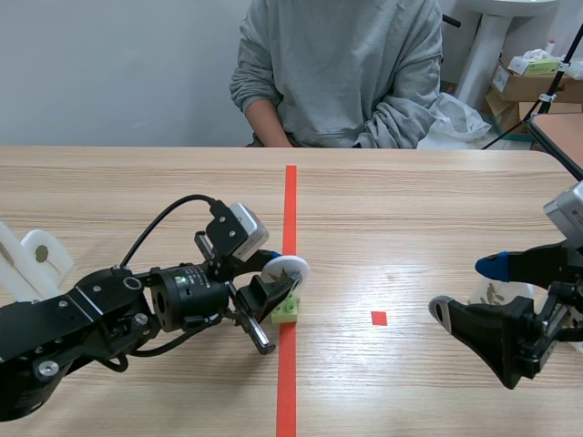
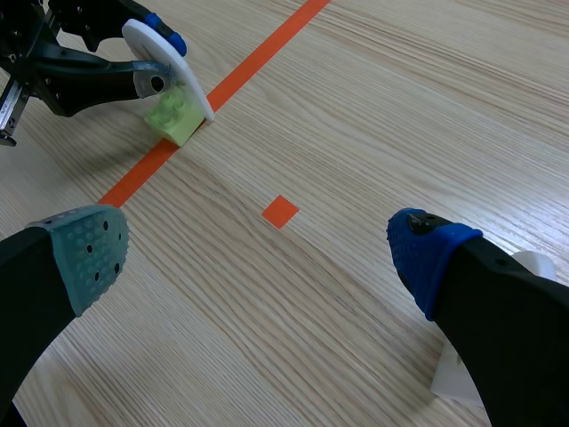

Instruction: Do the leaf sorting experiment

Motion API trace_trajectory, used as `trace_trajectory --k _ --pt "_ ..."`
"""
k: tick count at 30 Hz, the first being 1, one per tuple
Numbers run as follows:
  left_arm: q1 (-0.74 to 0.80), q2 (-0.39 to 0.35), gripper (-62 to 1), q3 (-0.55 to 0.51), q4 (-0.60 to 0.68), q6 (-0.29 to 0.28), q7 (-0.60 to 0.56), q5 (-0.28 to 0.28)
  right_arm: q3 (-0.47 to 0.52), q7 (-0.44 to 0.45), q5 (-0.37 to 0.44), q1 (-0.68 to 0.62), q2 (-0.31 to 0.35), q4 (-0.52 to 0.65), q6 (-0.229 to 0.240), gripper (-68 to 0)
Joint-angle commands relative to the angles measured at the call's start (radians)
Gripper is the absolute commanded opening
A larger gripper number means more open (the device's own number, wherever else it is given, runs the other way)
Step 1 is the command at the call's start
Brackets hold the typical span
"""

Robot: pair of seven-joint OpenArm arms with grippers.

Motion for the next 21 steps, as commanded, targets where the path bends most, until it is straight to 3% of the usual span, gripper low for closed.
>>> trace_trajectory --k 1,7,21 --pt "-0.016 0.005 -45.5 0.000 0.017 0.002 -0.017 -0.010 0.012 0.012 0.010 0.011 0.010 0.018 0.012 -7.6" --pt "-0.016 0.005 -56.5 0.000 0.017 0.002 -0.017 -0.010 0.012 0.012 0.010 0.011 0.010 0.018 0.012 -7.6" --pt "-0.009 -0.006 -56.4 -0.003 0.061 -0.003 -0.031 -0.010 0.012 0.011 0.010 0.011 0.010 0.018 0.012 -7.6"
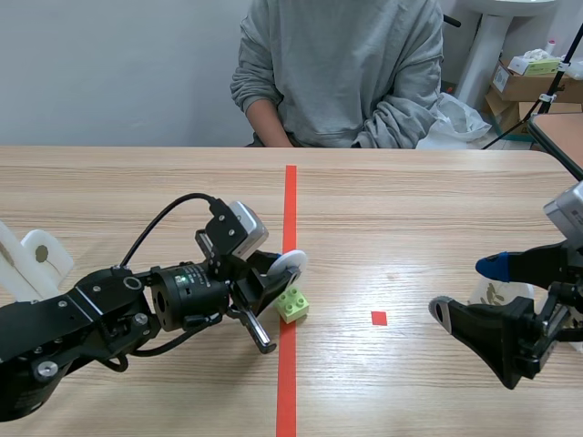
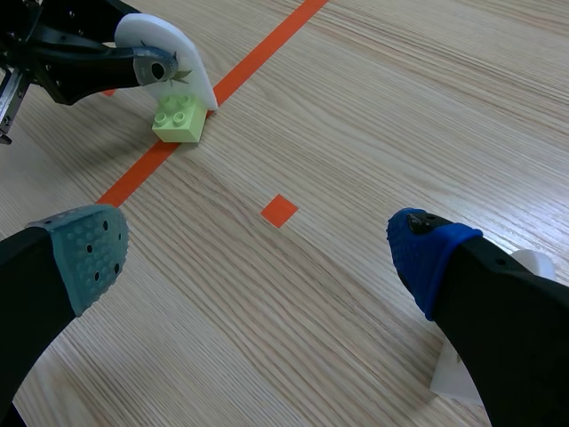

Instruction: Do the leaf sorting experiment

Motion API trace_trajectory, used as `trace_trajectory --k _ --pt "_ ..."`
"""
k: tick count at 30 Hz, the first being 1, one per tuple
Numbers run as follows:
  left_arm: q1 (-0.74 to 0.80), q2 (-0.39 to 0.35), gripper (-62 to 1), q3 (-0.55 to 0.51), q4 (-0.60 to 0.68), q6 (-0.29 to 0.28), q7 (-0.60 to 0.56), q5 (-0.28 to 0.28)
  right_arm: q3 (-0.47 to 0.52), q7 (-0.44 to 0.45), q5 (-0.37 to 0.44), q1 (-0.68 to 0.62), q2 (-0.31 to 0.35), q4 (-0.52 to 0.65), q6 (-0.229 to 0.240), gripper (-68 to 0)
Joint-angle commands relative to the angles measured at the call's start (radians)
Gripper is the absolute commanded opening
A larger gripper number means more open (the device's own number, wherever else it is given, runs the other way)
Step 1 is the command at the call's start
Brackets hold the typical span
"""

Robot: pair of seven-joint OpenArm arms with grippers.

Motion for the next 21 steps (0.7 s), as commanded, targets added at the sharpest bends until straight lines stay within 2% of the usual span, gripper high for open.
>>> trace_trajectory --k 1,8,13,16,21 --pt "-0.005 -0.008 -56.4 -0.006 0.065 -0.005 -0.011 -0.011 0.012 0.011 0.010 0.011 0.010 0.018 0.012 -7.6" --pt "0.093 -0.043 -56.4 -0.127 0.243 -0.049 0.038 -0.014 0.012 0.011 0.010 0.011 0.010 0.018 0.012 -7.6" --pt "0.184 -0.082 -56.4 -0.249 0.384 -0.059 0.072 -0.029 0.012 0.011 0.010 0.011 0.010 0.018 0.012 -7.6" --pt "0.246 -0.097 -56.4 -0.340 0.447 -0.059 0.093 -0.081 0.012 0.011 0.010 0.011 0.010 0.018 0.012 -7.6" --pt "0.360 -0.094 -56.4 -0.524 0.526 -0.096 0.093 -0.213 0.012 0.011 0.010 0.011 0.010 0.018 0.012 -7.6"
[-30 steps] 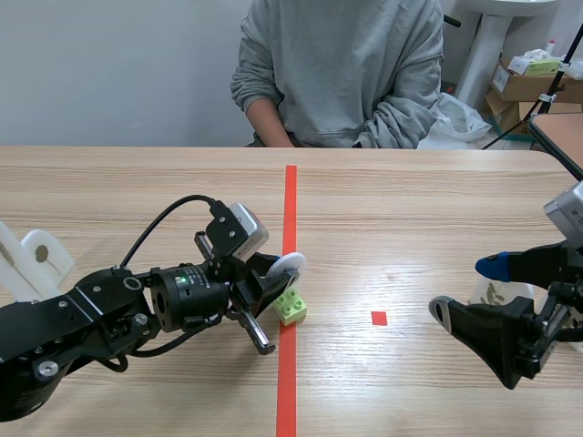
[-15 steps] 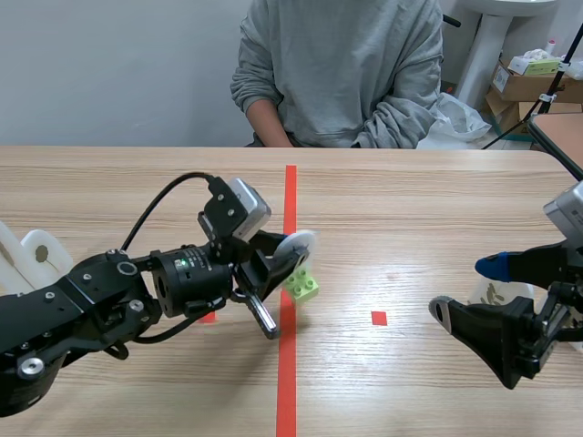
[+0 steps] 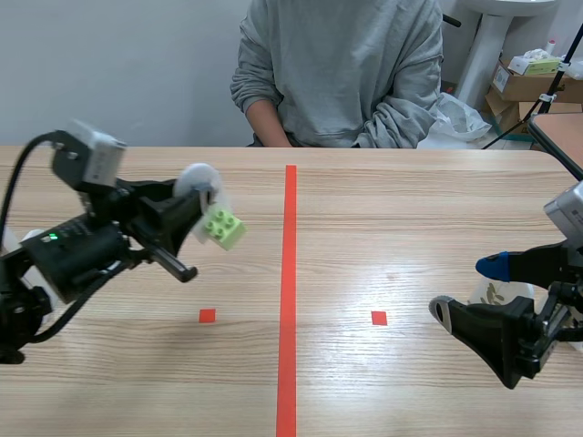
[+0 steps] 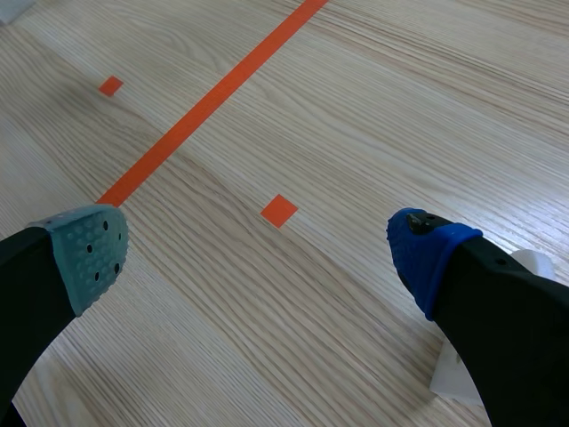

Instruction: Do the leaf sorting experiment

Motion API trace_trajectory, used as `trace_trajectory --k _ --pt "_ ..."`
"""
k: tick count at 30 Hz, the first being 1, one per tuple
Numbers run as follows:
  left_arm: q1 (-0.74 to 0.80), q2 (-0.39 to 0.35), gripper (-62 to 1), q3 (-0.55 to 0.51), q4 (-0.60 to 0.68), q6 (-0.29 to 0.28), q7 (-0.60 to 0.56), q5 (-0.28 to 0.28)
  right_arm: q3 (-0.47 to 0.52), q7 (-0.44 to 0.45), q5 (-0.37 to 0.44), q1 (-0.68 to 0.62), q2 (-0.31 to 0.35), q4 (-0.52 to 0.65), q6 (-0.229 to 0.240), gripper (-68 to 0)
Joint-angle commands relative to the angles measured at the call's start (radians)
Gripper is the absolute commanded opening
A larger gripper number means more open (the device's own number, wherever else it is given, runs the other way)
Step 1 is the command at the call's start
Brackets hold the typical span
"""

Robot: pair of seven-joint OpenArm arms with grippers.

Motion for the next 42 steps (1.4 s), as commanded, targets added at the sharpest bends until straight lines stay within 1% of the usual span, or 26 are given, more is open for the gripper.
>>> trace_trajectory --k 1,7,11,12,14,17,20,23,26,29,35,39,42 --pt "0.029 0.004 -56.4 -0.039 0.027 -0.016 -0.012 -0.032 0.012 0.011 0.010 0.011 0.010 0.018 0.012 -7.6" --pt "0.150 0.005 -56.4 -0.204 0.084 -0.016 -0.012 -0.137 0.012 0.011 0.010 0.011 0.010 0.018 0.012 -7.6" --pt "0.209 0.027 -56.4 -0.300 0.088 -0.016 -0.012 -0.187 0.012 0.011 0.010 0.011 0.010 0.018 0.012 -7.6" --pt "0.219 0.036 -56.4 -0.323 0.088 -0.016 -0.012 -0.191 0.012 0.011 0.010 0.011 0.010 0.018 0.012 -7.6" --pt "0.234 0.053 -56.4 -0.360 0.088 -0.008 -0.012 -0.190 0.012 0.011 0.010 0.011 0.010 0.018 0.012 -7.6" --pt "0.245 0.067 -56.4 -0.384 0.087 0.026 -0.004 -0.186 0.012 0.012 0.010 0.011 0.010 0.018 0.012 -7.6" --pt "0.245 0.077 -56.4 -0.385 0.082 0.069 0.033 -0.158 0.012 0.012 0.010 0.011 0.009 0.018 0.012 -7.6" --pt "0.243 0.086 -56.4 -0.385 0.063 0.085 0.034 -0.124 0.012 0.012 0.010 0.011 0.004 0.018 0.012 -7.6" --pt "0.239 0.088 -56.4 -0.381 0.023 0.123 0.033 -0.122 0.012 0.012 0.011 0.011 0.002 0.018 0.012 -7.6" --pt "0.227 0.088 -56.4 -0.380 -0.037 0.143 0.031 -0.122 0.012 0.012 0.011 0.012 0.001 0.018 0.012 -7.6" --pt "0.175 0.088 -56.4 -0.380 -0.159 0.146 0.006 -0.121 0.012 0.012 0.011 0.012 0.001 0.018 0.012 -7.6" --pt "0.143 0.088 -56.4 -0.380 -0.216 0.146 0.006 -0.077 0.012 0.012 0.011 0.012 0.001 0.018 0.012 -7.6" --pt "0.132 0.088 -56.4 -0.380 -0.247 0.150 0.006 -0.068 0.012 0.013 0.011 0.012 0.001 0.018 0.012 -7.6"
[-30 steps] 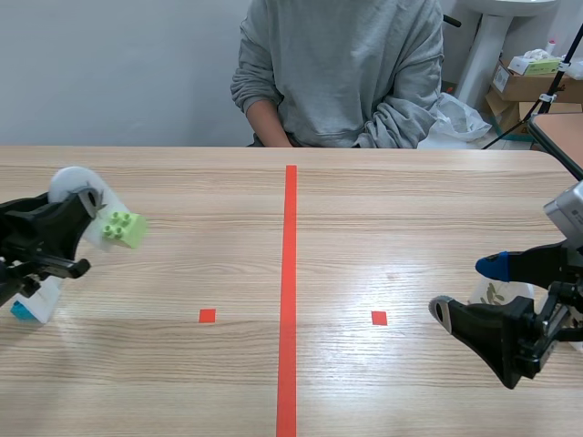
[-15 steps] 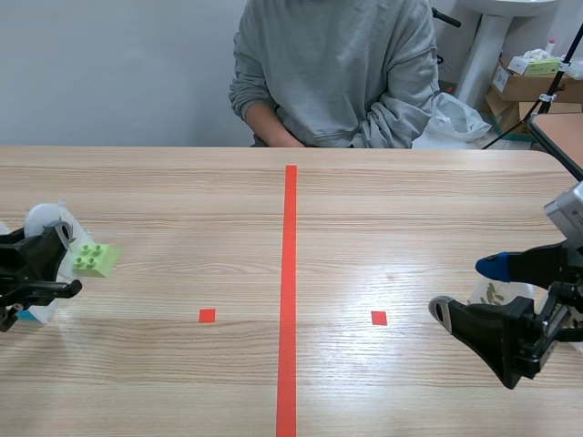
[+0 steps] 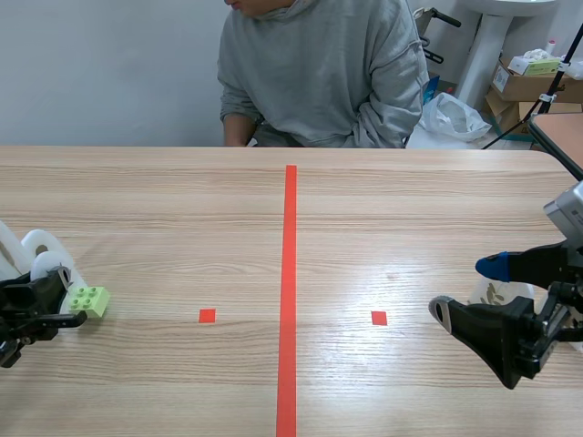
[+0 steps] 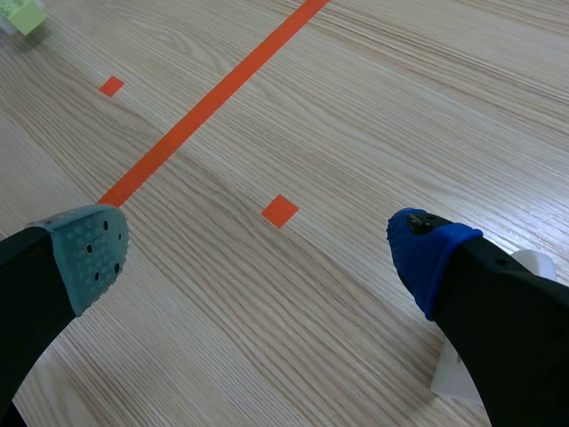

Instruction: Do the leaf sorting experiment

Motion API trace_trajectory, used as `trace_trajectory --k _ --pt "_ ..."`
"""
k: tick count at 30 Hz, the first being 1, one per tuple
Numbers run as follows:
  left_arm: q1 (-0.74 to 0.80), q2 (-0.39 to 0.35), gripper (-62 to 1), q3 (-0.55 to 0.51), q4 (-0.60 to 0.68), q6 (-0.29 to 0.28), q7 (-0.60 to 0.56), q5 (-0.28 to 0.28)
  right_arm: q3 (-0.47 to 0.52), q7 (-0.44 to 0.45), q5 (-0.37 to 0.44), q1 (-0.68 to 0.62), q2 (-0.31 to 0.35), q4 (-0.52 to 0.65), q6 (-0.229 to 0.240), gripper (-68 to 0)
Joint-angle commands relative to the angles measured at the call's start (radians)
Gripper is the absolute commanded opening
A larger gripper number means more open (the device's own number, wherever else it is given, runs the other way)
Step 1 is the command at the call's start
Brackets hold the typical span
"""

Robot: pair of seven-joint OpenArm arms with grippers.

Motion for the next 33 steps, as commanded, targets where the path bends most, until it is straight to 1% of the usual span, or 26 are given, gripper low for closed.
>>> trace_trajectory --k 1,5,7,10,15,19,21,23,27,29,33 --pt "-0.005 -0.003 -56.4 -0.001 0.007 0.002 -0.017 0.010 0.012 0.013 0.011 0.013 0.002 0.018 0.012 -7.6" --pt "-0.011 -0.003 -56.4 -0.001 -0.023 0.005 -0.040 0.038 0.012 0.013 0.011 0.014 0.000 0.018 0.012 -7.6" --pt "-0.011 0.000 -56.4 -0.001 -0.027 0.026 -0.043 0.075 0.012 0.013 0.011 0.014 0.000 0.018 0.012 -7.6" --pt "-0.011 0.000 -56.5 0.008 -0.028 0.027 -0.043 0.120 0.012 0.013 0.011 0.014 0.000 0.018 0.012 -7.6" --pt "-0.011 0.002 -56.4 0.024 -0.028 0.031 -0.052 0.173 0.012 0.013 0.011 0.014 0.000 0.018 0.012 -7.6" --pt "-0.011 0.002 -56.4 0.032 -0.028 0.032 -0.061 0.177 0.012 0.013 0.011 0.014 0.000 0.018 0.012 -7.6" --pt "-0.011 0.003 -56.3 0.033 -0.028 0.049 -0.062 0.177 0.012 0.013 0.011 0.014 0.000 0.018 0.012 -7.6" --pt "-0.011 0.003 -52.6 0.033 -0.028 0.053 -0.062 0.177 0.012 0.013 0.011 0.014 0.000 0.018 0.012 -7.6" --pt "-0.011 0.003 -38.5 0.033 -0.028 0.053 -0.062 0.182 0.012 0.013 0.011 0.014 0.000 0.018 0.012 -7.6" --pt "-0.011 0.003 -34.6 0.033 -0.028 0.053 -0.063 0.196 0.012 0.013 0.011 0.014 0.000 0.018 0.012 -7.6" --pt "-0.010 0.003 -25.9 0.033 -0.028 0.053 -0.063 0.196 0.012 0.013 0.011 0.014 0.000 0.018 0.012 -7.6"
